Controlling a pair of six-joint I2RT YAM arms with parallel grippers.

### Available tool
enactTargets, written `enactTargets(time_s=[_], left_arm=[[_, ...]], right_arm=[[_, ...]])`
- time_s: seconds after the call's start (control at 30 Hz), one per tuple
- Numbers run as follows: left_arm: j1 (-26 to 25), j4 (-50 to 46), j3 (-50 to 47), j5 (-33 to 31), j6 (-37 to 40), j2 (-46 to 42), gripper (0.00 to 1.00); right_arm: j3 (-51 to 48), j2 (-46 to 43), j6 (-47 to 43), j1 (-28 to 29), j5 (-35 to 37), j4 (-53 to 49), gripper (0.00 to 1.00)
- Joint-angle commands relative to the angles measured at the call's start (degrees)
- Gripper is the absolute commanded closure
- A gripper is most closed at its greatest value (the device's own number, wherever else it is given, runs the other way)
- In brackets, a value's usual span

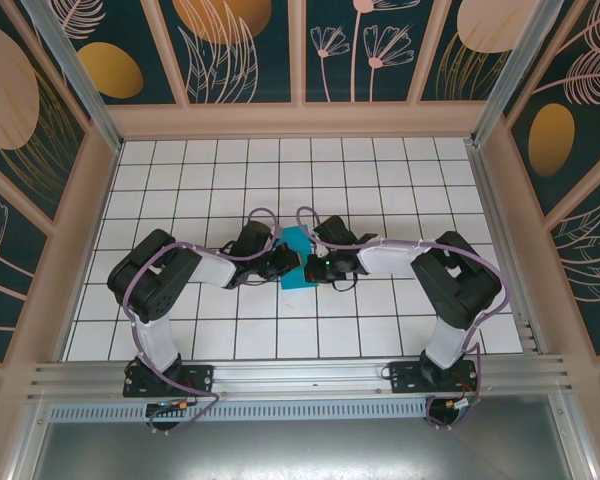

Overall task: Fold a paper plane with a square sheet of paper (pick it up from the middle)
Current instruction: Fold the triangle a second time at the center of the table.

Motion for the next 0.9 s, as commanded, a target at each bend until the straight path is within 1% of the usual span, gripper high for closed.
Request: enactTargets(time_s=[0.0, 0.17, 0.4, 0.63, 0.87], left_arm=[[0.7, -9.8, -3.0, -6.0, 1.2, 1.9, 1.00], [0.7, -9.3, -3.3, -5.9, 1.1, 1.6, 1.00], [0.7, -8.8, -3.2, -5.6, 0.9, 1.9, 1.00], [0.7, -9.1, -3.0, -5.9, 0.9, 1.8, 1.00], [0.7, -10.8, -2.9, -7.8, 1.0, 1.7, 1.00]], right_arm=[[-1.7, -2.5, -0.2, -0.6, -0.1, -4.3, 1.00], [1.1, -2.4, -0.2, -0.8, -1.9, -2.5, 1.00], [4.7, 1.8, -1.2, -0.8, -1.4, -1.8, 1.00], [3.5, 2.7, -2.8, -0.8, -3.4, -2.8, 1.00], [0.6, 0.2, -5.0, -1.3, -1.7, -5.6, 1.00]])
